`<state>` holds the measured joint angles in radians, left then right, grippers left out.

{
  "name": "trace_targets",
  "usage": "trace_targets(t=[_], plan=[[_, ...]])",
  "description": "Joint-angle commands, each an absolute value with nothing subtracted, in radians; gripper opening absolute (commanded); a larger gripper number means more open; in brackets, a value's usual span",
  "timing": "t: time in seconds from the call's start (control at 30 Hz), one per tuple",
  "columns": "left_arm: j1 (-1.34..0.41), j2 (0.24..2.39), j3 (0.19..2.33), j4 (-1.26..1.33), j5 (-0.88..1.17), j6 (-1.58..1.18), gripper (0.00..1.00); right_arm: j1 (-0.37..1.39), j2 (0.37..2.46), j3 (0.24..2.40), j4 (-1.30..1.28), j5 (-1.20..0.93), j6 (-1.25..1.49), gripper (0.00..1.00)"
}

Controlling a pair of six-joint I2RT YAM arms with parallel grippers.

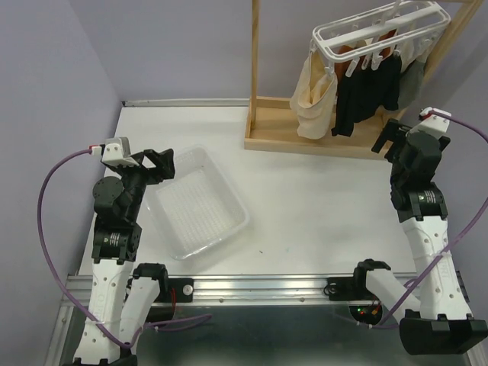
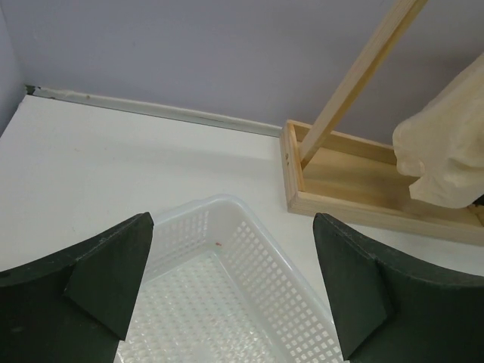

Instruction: Remove the underwear clipped to the hanger

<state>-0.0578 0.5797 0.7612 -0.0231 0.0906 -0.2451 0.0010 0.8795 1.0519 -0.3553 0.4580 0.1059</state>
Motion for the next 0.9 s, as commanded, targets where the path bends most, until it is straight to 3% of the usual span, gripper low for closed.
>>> trace_targets(t=[0.0,0.07,0.2,0.27,0.6,0.87], plan=[[-0.06,0.554,0.779,0.002,0.166,-0.264,0.99,-0.002,0.859,1.124,-0.344,0.41,0.04,1.0],[-0.06,0.554,0.778,0.003,0.179,-0.27,0.99,-0.002,0.842,1.121,-0.342,0.31,-0.015,1.0],[-0.06,0.566,0.787,0.011,0.21,-0.275,0.99,-0.002,0.73,1.052,-0.347,-0.254,-0.347,1.0],[-0.06,0.572,0.784,0.02,0.219,-0.275,0.99,-0.002,0.689,1.017,-0.347,-0.357,-0.38,1.0],[-0.06,0.572,0.776,0.021,0.252,-0.252,0.99,-0.002,0.827,1.094,-0.353,-0.462,-0.268,1.0],[-0.06,0.542,0.761,0.034,0.258,-0.271,0.99,-0.002,1.011,1.232,-0.322,-0.736,-0.321,1.0]])
